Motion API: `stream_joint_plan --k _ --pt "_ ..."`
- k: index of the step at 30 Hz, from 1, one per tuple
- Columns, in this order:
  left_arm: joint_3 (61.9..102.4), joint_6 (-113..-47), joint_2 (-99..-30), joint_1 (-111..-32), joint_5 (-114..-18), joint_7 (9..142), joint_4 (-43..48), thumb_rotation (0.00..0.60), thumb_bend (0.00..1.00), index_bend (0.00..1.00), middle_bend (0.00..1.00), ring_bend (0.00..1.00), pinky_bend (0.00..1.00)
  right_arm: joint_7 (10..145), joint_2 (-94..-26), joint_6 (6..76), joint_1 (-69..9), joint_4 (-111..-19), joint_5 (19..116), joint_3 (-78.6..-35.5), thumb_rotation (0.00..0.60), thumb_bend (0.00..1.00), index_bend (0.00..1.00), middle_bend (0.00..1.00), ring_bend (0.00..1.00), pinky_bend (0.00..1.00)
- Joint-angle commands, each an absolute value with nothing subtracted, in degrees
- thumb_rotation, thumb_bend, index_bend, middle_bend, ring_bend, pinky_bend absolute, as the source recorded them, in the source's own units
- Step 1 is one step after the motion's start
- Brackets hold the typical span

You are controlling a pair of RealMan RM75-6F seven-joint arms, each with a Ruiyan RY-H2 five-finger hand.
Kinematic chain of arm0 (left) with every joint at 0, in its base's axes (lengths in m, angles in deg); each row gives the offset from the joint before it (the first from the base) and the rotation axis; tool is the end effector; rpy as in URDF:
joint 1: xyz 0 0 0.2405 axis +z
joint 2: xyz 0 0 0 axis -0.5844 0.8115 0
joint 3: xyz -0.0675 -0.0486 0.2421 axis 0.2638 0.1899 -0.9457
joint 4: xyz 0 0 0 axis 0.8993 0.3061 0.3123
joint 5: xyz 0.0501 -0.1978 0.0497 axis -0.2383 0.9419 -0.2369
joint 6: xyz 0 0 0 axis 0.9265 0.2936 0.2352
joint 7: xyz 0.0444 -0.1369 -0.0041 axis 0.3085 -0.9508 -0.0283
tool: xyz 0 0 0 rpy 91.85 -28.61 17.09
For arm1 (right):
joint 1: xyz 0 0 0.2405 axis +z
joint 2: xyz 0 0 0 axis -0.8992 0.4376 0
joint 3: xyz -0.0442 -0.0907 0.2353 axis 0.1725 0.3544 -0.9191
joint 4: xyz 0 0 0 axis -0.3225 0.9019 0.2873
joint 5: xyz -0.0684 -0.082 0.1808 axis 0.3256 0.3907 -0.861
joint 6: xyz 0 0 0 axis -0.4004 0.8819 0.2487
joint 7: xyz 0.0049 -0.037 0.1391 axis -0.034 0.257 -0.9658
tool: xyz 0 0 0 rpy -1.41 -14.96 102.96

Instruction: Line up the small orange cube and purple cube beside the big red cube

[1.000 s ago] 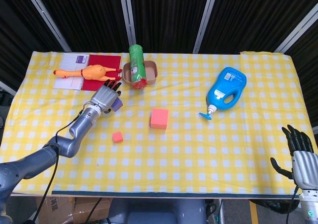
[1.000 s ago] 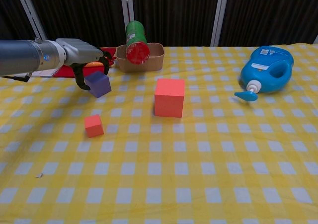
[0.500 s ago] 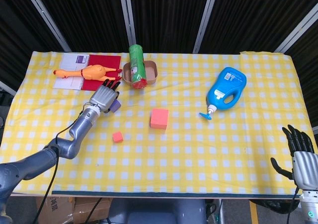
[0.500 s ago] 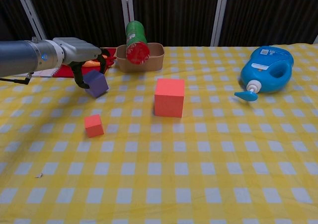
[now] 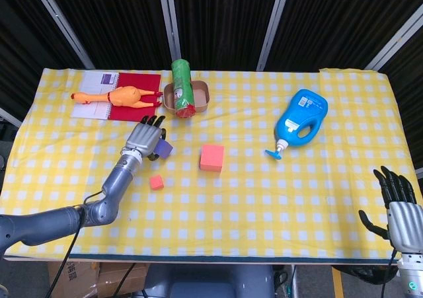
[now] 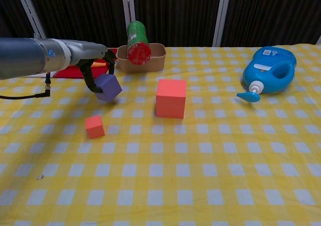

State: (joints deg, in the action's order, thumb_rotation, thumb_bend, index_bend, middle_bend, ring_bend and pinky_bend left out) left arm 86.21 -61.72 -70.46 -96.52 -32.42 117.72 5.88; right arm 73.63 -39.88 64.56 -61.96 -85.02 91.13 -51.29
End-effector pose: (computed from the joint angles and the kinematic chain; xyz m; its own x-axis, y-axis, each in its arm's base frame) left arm -0.1135 0.4206 -0.0174 0.6141 0.3417 0.7114 0.7892 -0.2607 -0.5560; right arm -0.3080 -0.1713 0.1707 0.2877 0.0509 0.9564 -0.9577 0.0246 0.2868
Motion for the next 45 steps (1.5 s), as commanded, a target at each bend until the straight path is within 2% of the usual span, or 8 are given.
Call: stream_joint_plan --k 1,6,12,29,45 --pt "86.6 -68.8 -72.5 -100.7 -21.9 125.5 9.7 0.600 0.32 0.42 0.00 0.00 0.05 73.4 -39.8 64.5 -62.0 -85.0 91.2 -51.2 0.600 0.37 0.00 0.00 0.00 0.01" --pt "88.0 -72.8 -75.5 -103.6 -15.5 129.2 8.7 0.600 0.32 0.42 0.00 0.00 0.05 72.9 -39.7 64.5 -62.0 -84.9 91.4 -51.2 0.600 0.37 0.00 0.00 0.00 0.01" --pt "90.0 -74.7 -78.8 -105.8 -11.7 131.3 6.2 0.600 0.32 0.42 0.00 0.00 0.05 72.6 -39.6 64.5 -61.9 -84.9 91.5 -51.1 0.600 0.37 0.00 0.00 0.00 0.01" --pt "94.0 -76.0 -85.7 -109.1 -8.5 134.3 -0.6 0.600 0.32 0.41 0.00 0.00 0.05 72.0 -39.5 64.5 -61.9 -85.0 91.6 -51.1 0.600 0.37 0.00 0.00 0.00 0.01" --pt "96.9 -76.2 -88.7 -110.3 -8.2 135.8 -2.9 0.600 0.31 0.42 0.00 0.00 0.05 71.8 -39.4 64.4 -61.9 -85.0 91.6 -51.2 0.600 0.37 0.00 0.00 0.00 0.01"
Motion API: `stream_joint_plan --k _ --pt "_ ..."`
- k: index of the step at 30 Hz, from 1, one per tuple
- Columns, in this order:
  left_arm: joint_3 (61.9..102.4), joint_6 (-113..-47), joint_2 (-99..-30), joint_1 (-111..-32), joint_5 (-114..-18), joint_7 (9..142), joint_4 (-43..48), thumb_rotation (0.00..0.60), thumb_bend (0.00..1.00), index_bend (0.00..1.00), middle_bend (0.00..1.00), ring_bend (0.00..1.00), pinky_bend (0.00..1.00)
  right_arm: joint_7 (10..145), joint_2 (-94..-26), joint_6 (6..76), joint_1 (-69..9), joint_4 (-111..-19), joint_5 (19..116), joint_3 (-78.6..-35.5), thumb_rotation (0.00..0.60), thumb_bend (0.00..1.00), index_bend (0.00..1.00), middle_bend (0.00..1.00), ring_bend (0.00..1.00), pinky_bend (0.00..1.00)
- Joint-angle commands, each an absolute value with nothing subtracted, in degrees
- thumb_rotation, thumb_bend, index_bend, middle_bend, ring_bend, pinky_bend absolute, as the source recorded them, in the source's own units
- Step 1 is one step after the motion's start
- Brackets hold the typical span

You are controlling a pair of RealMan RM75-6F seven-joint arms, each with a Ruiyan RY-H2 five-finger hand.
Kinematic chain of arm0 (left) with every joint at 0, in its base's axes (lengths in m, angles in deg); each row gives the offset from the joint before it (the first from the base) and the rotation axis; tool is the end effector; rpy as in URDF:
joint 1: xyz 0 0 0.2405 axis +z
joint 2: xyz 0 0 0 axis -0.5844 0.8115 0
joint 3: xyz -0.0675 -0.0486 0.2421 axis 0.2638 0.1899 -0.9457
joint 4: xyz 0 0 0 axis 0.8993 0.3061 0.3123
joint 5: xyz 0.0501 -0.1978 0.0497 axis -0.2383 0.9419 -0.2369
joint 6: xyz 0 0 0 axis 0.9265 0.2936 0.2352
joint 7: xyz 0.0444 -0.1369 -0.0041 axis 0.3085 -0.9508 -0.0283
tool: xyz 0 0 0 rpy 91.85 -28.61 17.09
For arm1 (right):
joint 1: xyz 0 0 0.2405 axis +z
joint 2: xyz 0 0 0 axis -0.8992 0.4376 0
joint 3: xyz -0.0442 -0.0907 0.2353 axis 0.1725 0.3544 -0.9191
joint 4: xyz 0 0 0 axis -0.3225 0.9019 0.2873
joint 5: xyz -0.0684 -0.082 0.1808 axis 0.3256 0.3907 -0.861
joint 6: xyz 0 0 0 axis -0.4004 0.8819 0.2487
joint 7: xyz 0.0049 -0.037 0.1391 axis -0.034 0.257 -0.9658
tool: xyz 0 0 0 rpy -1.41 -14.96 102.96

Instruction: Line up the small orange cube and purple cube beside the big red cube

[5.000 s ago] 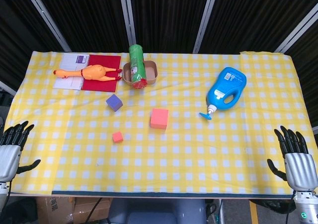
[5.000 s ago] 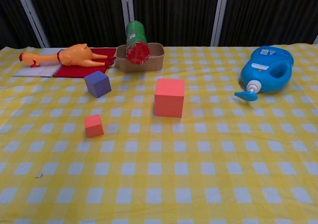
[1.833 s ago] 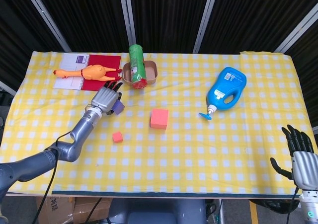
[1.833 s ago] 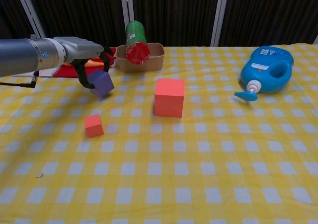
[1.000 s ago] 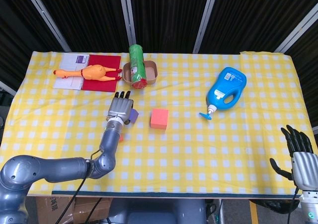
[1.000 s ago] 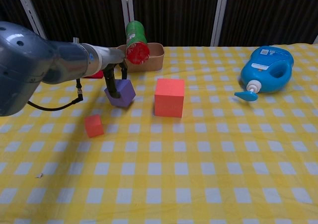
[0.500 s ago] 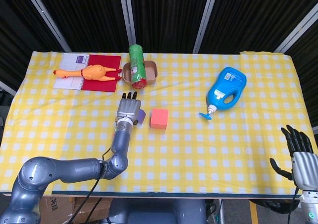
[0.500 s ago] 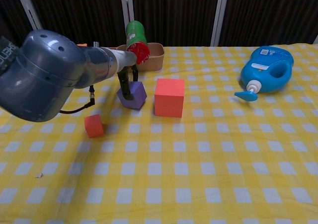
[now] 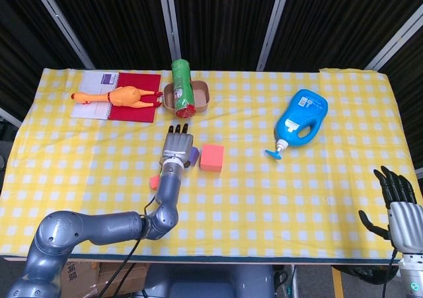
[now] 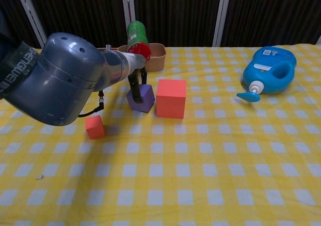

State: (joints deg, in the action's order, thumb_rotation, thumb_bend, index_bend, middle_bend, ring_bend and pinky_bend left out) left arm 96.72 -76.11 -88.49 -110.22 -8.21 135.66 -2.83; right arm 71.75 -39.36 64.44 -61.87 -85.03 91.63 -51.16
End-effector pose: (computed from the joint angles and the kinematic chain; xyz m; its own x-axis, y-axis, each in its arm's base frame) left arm -0.0215 0.4093 -0.0864 0.5473 0.4028 0.7336 0.8227 -0.0979 -0.5600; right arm -0.3075 -0.1714 0.1724 0.2651 0.0470 0.9631 -0.9642 0.0136 0.2647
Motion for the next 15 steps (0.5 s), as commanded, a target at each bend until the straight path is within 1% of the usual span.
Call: stream_joint_plan --k 1,11,15 --pt "97.1 -76.3 -88.8 -110.3 -8.2 135.9 -2.8 0.600 0.31 0.42 0.00 0.00 0.05 71.8 -39.4 64.5 -61.9 -85.0 91.7 -51.1 0.600 0.37 0.00 0.00 0.00 0.01" --pt "98.1 -77.0 -89.2 -110.3 -7.8 137.2 -2.9 0.600 0.31 0.42 0.00 0.00 0.05 71.7 -39.4 64.6 -61.9 -85.0 91.8 -51.1 0.600 0.37 0.00 0.00 0.00 0.01" --pt "98.2 -77.1 -88.9 -110.0 -7.4 138.0 -2.2 0.600 0.29 0.38 0.00 0.00 0.05 71.6 -39.4 64.8 -61.9 -84.9 92.0 -51.1 0.600 0.37 0.00 0.00 0.00 0.01"
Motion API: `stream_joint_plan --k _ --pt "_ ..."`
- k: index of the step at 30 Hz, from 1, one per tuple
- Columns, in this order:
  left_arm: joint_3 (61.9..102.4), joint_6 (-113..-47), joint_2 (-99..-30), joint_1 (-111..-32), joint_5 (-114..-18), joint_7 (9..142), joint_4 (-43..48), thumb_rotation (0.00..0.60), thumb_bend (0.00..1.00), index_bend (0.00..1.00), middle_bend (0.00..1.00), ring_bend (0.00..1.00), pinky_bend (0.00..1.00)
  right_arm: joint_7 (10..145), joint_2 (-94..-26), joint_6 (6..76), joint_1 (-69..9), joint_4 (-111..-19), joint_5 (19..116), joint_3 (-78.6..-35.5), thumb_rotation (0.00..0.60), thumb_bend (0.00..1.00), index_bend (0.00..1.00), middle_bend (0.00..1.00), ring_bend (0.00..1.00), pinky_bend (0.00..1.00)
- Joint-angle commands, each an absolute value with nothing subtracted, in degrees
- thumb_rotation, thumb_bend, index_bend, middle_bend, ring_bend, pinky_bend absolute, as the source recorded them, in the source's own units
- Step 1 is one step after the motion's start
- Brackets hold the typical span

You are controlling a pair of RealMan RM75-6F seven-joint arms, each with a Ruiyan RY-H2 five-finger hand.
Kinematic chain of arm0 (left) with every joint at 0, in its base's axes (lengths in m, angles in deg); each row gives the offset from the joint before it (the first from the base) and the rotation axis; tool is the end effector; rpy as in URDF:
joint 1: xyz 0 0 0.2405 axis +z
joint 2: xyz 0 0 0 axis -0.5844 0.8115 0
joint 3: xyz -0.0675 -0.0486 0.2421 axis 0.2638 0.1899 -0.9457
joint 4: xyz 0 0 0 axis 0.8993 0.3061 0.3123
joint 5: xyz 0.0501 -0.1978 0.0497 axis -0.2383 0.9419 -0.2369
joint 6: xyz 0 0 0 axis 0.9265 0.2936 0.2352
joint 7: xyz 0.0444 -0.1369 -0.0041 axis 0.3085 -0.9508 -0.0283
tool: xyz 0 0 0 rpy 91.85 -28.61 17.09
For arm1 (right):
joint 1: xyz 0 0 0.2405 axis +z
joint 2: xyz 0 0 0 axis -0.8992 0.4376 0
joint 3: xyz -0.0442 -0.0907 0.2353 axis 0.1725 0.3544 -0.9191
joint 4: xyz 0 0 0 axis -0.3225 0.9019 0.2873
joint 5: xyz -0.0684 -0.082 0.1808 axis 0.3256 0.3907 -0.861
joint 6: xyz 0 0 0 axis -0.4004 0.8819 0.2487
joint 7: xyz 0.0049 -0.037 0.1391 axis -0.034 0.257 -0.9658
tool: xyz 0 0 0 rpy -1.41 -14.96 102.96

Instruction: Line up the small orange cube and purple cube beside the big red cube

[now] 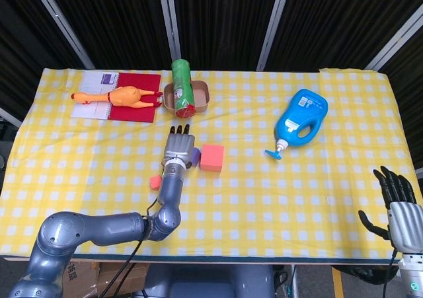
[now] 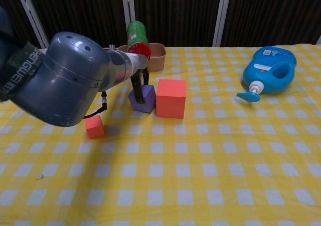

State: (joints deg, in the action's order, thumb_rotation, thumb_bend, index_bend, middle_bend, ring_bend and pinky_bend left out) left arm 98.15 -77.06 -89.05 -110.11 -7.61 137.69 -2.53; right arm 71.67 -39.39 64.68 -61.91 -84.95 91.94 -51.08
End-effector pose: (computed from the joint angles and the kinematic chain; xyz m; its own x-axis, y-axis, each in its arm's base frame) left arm -0.0185 0.4071 -0.0873 0.5490 0.4097 0.7285 0.8192 -0.0910 -0.5662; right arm -0.3070 -0.1709 0.1724 0.2649 0.0490 0.9630 -0.9643 0.0087 0.2648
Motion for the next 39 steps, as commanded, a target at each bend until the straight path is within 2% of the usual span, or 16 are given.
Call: stream_joint_plan --k 1,9,16,21,26,32,39 --pt "98.3 -77.1 -88.8 -109.9 -7.3 138.1 -2.1 0.600 0.28 0.37 0.00 0.00 0.05 71.6 -39.4 64.8 -61.9 -84.9 92.1 -51.1 0.600 0.37 0.00 0.00 0.00 0.01" --pt "98.2 -77.2 -87.7 -109.0 -7.8 138.2 0.2 0.600 0.24 0.27 0.00 0.00 0.05 71.5 -39.5 65.2 -62.0 -84.7 92.4 -51.1 0.600 0.37 0.00 0.00 0.00 0.01" --pt "97.9 -78.0 -85.2 -107.3 -8.7 137.5 3.7 0.600 0.24 0.26 0.00 0.00 0.05 71.5 -39.6 65.5 -62.1 -84.6 92.5 -51.1 0.600 0.37 0.00 0.00 0.00 0.01" --pt "96.0 -79.0 -80.8 -105.2 -9.5 138.2 10.5 0.600 0.34 0.26 0.00 0.00 0.05 71.6 -39.6 65.5 -62.0 -84.5 92.5 -51.1 0.600 0.37 0.00 0.00 0.00 0.01" --pt "92.5 -79.5 -75.5 -103.3 -9.3 140.5 17.1 0.600 0.45 0.25 0.00 0.00 0.05 71.9 -39.8 65.6 -62.0 -84.5 92.6 -51.1 0.600 0.37 0.00 0.00 0.00 0.01" --pt "90.1 -78.4 -72.8 -101.9 -8.0 140.4 19.8 0.600 0.48 0.24 0.00 0.00 0.05 72.1 -39.9 65.8 -62.1 -84.5 92.7 -51.1 0.600 0.37 0.00 0.00 0.00 0.01" --pt "88.8 -76.8 -73.0 -101.9 -8.0 139.4 19.5 0.600 0.48 0.24 0.00 0.00 0.05 72.3 -39.9 65.8 -62.1 -84.5 92.7 -51.1 0.600 0.37 0.00 0.00 0.00 0.01"
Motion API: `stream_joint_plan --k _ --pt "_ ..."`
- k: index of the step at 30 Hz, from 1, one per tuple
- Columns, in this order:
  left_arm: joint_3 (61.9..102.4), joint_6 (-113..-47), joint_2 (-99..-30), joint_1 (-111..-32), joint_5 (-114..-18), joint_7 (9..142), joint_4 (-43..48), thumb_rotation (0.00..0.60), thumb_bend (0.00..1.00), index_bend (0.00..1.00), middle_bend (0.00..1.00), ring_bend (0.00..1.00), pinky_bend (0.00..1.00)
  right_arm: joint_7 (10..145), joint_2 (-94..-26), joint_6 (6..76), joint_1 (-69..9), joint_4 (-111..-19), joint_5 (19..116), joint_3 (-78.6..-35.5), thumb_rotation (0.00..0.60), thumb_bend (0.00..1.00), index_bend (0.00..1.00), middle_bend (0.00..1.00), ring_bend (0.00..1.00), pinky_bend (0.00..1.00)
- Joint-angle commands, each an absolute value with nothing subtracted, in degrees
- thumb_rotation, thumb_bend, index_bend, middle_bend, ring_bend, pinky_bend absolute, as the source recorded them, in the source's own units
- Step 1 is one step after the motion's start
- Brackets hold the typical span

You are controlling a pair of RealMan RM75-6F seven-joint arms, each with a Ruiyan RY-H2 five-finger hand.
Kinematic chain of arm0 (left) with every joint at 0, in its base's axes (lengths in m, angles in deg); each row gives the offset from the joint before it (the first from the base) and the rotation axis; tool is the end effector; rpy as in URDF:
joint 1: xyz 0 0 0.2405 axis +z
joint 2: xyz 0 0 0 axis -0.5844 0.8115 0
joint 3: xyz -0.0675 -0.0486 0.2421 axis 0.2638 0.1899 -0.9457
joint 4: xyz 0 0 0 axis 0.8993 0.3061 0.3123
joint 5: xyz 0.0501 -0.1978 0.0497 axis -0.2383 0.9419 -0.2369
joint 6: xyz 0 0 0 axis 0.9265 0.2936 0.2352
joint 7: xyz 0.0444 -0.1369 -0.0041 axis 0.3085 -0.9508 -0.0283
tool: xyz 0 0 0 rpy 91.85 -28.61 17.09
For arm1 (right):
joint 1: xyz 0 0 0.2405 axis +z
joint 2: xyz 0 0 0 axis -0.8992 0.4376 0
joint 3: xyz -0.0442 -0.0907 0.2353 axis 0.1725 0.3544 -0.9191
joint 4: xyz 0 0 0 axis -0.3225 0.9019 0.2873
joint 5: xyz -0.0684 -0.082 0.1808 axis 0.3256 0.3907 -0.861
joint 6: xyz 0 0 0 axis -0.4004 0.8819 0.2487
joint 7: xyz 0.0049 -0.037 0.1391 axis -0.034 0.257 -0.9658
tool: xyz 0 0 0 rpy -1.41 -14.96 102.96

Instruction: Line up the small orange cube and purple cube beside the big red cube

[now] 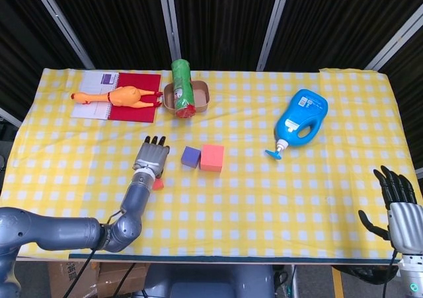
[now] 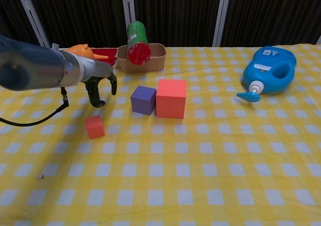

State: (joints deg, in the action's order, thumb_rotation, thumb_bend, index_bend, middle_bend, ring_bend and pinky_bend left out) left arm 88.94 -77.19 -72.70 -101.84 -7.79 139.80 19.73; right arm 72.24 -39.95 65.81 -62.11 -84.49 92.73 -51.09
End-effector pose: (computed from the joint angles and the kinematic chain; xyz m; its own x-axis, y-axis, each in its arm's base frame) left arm -0.0800 0.3747 -0.0378 0.6491 0.4756 0.5937 0.7349 -0.1905 -0.6509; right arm -0.3056 -0.1698 0.1720 0.2732 0.0661 0.9597 -0.9617 -0.0028 0.2740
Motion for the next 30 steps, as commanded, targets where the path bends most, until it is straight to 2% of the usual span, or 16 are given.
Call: stream_joint_plan --k 1,30 --pt "88.6 -76.7 -73.2 -102.1 -8.2 139.2 19.2 0.600 0.48 0.24 0.00 0.00 0.05 72.3 -39.9 65.8 -62.1 -84.5 92.7 -51.1 0.600 0.37 0.00 0.00 0.00 0.01" --pt "87.4 -75.5 -77.9 -104.7 -12.2 134.9 16.8 0.600 0.48 0.23 0.00 0.00 0.05 71.9 -39.8 65.7 -62.1 -84.5 92.8 -51.0 0.600 0.37 0.00 0.00 0.00 0.01"
